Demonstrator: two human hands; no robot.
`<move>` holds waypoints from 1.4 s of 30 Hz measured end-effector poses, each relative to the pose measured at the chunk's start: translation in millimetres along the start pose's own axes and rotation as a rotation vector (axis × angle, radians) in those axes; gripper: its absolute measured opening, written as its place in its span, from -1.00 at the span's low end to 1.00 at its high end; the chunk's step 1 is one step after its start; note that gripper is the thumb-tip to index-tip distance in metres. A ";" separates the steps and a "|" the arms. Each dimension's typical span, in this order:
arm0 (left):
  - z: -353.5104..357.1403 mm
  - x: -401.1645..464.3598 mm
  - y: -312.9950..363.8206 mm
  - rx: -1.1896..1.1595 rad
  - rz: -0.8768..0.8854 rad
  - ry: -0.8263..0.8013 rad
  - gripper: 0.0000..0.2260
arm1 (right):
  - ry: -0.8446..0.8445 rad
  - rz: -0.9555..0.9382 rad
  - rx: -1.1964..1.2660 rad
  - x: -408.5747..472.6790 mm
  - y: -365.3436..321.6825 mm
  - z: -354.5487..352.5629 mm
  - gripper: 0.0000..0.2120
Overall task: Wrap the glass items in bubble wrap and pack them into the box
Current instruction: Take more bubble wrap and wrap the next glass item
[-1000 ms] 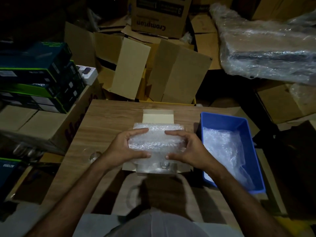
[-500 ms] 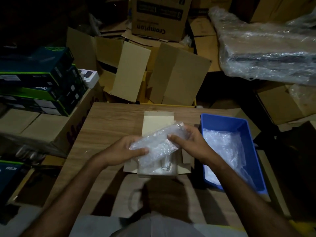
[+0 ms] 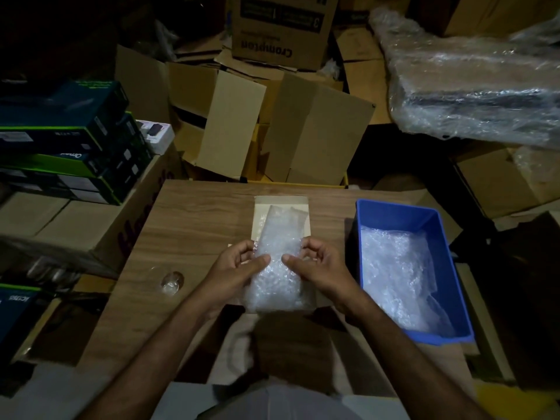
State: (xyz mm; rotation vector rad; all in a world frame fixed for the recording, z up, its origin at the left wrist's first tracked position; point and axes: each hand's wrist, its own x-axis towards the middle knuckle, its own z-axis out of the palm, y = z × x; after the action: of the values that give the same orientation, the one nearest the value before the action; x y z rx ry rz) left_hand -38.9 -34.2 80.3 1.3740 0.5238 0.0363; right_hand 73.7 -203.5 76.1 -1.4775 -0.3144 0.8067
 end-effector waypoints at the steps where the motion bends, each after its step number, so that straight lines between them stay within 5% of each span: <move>1: -1.3 0.2 1.9 0.023 0.014 -0.013 -0.72 | -0.004 -0.027 -0.032 -0.5 -0.8 -0.6 -0.73; 8: -9.7 1.1 -4.5 0.034 -0.012 -0.098 -0.73 | -0.150 -0.146 0.109 -1.8 4.6 -4.3 -0.76; 13: -13.6 -0.6 -5.0 -0.039 -0.048 -0.105 -0.67 | -0.170 -0.057 0.062 4.4 14.1 -9.4 -0.78; 17: -10.7 -2.6 -10.9 -0.003 0.099 0.039 -0.89 | -0.177 0.023 0.153 0.4 14.7 -5.7 -0.65; 21: -6.0 -8.5 -21.5 -0.133 0.184 0.070 -0.80 | -0.087 0.020 0.046 2.4 16.2 3.2 -0.47; 30: -41.7 -13.6 -5.4 0.055 0.086 -0.093 -0.65 | -0.138 -0.108 0.006 27.0 8.9 20.4 -0.77; 33: -43.9 -16.1 -4.8 0.045 0.104 -0.013 -0.55 | -0.101 -0.211 -0.010 32.2 22.7 31.4 -0.78; 38: -54.3 -17.0 -22.8 -0.030 0.076 0.091 -0.45 | -0.210 -0.460 -0.263 35.3 41.6 42.1 -0.56; 42: -72.6 -16.5 -26.3 0.101 0.057 0.067 -0.30 | -0.179 -0.377 -0.295 45.1 42.2 51.3 -0.52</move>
State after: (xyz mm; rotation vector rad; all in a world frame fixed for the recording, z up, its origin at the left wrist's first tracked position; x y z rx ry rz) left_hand -88.0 21.7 53.9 1.4907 0.5483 0.1038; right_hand 60.5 -140.0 28.9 -1.5546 -0.8503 0.6035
